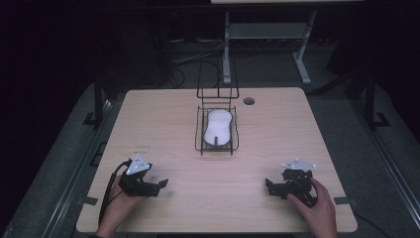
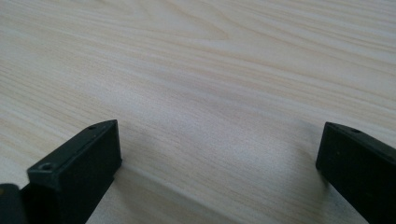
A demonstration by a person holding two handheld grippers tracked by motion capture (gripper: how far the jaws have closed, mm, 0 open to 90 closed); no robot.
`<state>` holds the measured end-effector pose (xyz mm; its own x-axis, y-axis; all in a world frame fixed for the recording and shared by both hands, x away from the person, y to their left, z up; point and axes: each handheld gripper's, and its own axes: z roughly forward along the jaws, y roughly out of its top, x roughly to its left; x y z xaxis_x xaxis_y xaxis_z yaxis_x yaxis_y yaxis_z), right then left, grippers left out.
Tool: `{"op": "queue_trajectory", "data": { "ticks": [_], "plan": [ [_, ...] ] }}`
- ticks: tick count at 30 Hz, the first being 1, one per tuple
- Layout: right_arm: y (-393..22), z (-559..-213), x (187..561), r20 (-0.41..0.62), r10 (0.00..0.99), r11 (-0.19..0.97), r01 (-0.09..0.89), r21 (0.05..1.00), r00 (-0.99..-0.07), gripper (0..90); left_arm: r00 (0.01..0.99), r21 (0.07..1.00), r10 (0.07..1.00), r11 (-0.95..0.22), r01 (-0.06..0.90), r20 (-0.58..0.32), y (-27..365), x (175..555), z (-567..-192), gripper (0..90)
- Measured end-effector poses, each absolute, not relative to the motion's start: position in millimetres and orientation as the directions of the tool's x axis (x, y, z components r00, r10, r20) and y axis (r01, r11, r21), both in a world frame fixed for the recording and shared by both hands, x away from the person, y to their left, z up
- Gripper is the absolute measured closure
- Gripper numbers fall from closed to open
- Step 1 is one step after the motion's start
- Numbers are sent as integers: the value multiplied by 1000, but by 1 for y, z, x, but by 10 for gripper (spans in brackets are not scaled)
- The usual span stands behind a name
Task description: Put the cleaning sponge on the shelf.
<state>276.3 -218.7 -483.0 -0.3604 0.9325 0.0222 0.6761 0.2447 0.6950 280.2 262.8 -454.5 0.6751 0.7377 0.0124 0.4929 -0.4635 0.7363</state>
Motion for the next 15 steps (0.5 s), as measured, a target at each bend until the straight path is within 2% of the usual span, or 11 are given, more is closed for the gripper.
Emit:
{"op": "queue_trajectory", "data": {
  "ticks": [9, 15],
  "plan": [
    [-219, -483, 276, 23, 932, 245, 676, 695, -361, 0, 685, 687, 728, -513, 514, 31, 264, 277, -470, 128],
    [-218, -483, 276, 26, 933, 241, 679, 694, -358, 0, 704, 712, 710, -499, 494, 10, 268, 276, -474, 127]
  ]
}}
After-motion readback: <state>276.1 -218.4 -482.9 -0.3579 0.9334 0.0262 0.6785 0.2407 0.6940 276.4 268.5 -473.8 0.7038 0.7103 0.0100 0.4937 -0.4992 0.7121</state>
